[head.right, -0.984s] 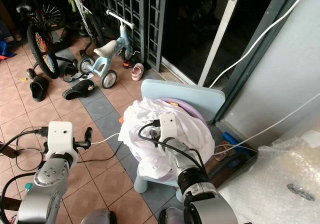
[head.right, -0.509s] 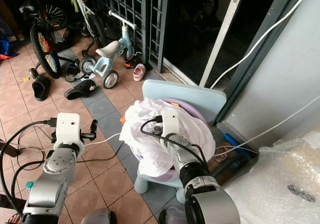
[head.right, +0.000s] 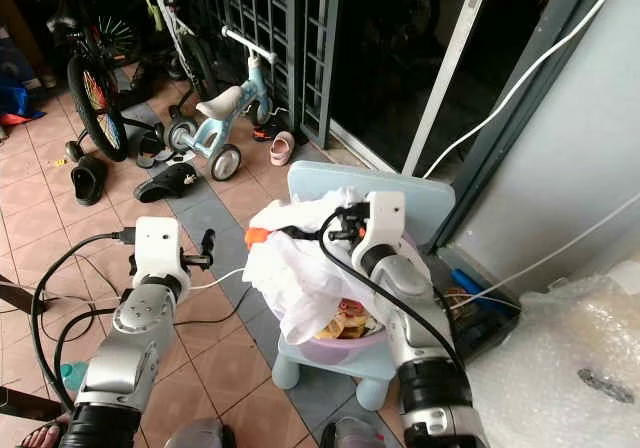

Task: Clothes washing

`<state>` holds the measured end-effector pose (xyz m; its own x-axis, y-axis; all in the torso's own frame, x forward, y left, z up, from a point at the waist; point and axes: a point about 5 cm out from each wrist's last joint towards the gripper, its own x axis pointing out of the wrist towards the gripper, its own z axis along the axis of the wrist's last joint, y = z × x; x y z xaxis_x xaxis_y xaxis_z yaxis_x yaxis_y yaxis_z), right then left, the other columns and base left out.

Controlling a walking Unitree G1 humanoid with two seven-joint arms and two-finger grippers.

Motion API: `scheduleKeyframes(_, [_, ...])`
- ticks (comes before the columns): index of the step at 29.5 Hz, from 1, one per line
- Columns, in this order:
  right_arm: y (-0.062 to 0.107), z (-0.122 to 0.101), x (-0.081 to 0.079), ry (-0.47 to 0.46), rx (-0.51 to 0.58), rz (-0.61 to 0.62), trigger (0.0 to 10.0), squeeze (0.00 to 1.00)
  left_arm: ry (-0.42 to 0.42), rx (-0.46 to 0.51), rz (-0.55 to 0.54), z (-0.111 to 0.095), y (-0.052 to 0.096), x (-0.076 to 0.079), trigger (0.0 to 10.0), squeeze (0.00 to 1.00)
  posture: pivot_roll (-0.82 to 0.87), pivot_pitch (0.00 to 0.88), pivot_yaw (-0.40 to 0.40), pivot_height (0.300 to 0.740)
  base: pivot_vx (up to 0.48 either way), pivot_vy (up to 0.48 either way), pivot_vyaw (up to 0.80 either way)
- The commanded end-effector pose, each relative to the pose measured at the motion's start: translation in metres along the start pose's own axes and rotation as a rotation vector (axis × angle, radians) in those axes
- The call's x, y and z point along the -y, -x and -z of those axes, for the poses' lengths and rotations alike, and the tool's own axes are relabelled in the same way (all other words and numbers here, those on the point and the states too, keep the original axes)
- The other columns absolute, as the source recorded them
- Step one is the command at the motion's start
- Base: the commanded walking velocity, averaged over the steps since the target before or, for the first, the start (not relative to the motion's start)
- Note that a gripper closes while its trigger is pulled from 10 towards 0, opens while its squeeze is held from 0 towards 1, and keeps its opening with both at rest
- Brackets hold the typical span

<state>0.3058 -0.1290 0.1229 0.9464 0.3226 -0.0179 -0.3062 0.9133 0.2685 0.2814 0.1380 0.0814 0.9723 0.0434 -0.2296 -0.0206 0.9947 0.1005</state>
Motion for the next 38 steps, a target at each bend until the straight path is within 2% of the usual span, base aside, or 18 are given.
scheduleKeyframes(1, [0.005, -0.023, 0.000, -0.005, 0.094, -0.009, 0.0, 0.00, -0.016, 0.004, 0.016, 0.000, -0.002, 0.005, 10.0, 0.00, -0.05, 0.000, 0.006, 0.740, 0.000, 0.000, 0.00])
scheduleKeyframes(4, [0.013, -0.046, 0.000, -0.003, 0.171, 0.019, 0.0, 0.00, -0.009, 0.014, 0.033, -0.001, -0.003, 0.009, 10.0, 0.00, -0.07, 0.000, 0.016, 0.740, 0.000, 0.000, 0.00])
scheduleKeyframes(6, [0.011, -0.051, 0.002, 0.022, 0.192, 0.036, 0.0, 0.00, -0.010, 0.015, 0.034, -0.001, -0.003, 0.010, 10.0, 0.00, -0.07, 0.000, 0.017, 0.740, 0.000, 0.000, 0.00])
scheduleKeyframes(12, [0.007, -0.054, 0.004, 0.059, 0.194, 0.068, 0.0, 0.00, -0.011, 0.018, 0.029, -0.001, -0.002, 0.012, 10.0, 0.00, -0.05, 0.000, 0.010, 0.740, 0.000, 0.000, 0.00])
scheduleKeyframes(16, [0.005, -0.050, -0.002, 0.053, 0.168, 0.051, 0.0, 0.00, -0.001, 0.015, 0.014, 0.001, -0.001, 0.009, 10.0, 0.00, -0.04, 0.000, 0.001, 0.740, -0.238, 0.000, 0.00])
scheduleKeyframes(17, [0.006, -0.049, -0.004, 0.066, 0.159, 0.043, 3.3, 0.00, 0.000, 0.015, 0.013, 0.001, -0.001, 0.009, 10.0, 0.00, -0.04, 0.000, -0.004, 0.740, -0.368, 0.000, 0.00])
scheduleKeyframes(18, [0.006, -0.046, -0.007, 0.090, 0.145, 0.032, 10.0, 0.00, 0.002, 0.015, 0.011, 0.001, 0.000, 0.009, 10.0, 0.00, -0.04, 0.000, -0.004, 0.740, -0.375, 0.000, 0.00])
scheduleKeyframes(26, [0.006, -0.044, -0.009, 0.115, 0.135, 0.031, 10.0, 0.00, 0.005, 0.010, 0.019, 0.002, 0.000, 0.011, 10.0, 0.00, -0.05, 0.000, 0.002, 0.740, -0.370, 0.000, 0.00])
scheduleKeyframes(38, [0.003, -0.040, -0.002, 0.147, 0.105, 0.063, 10.0, 0.00, 0.005, 0.007, 0.021, 0.001, -0.001, 0.012, 10.0, 0.00, -0.05, 0.000, -0.004, 0.740, -0.345, 0.000, 0.00])
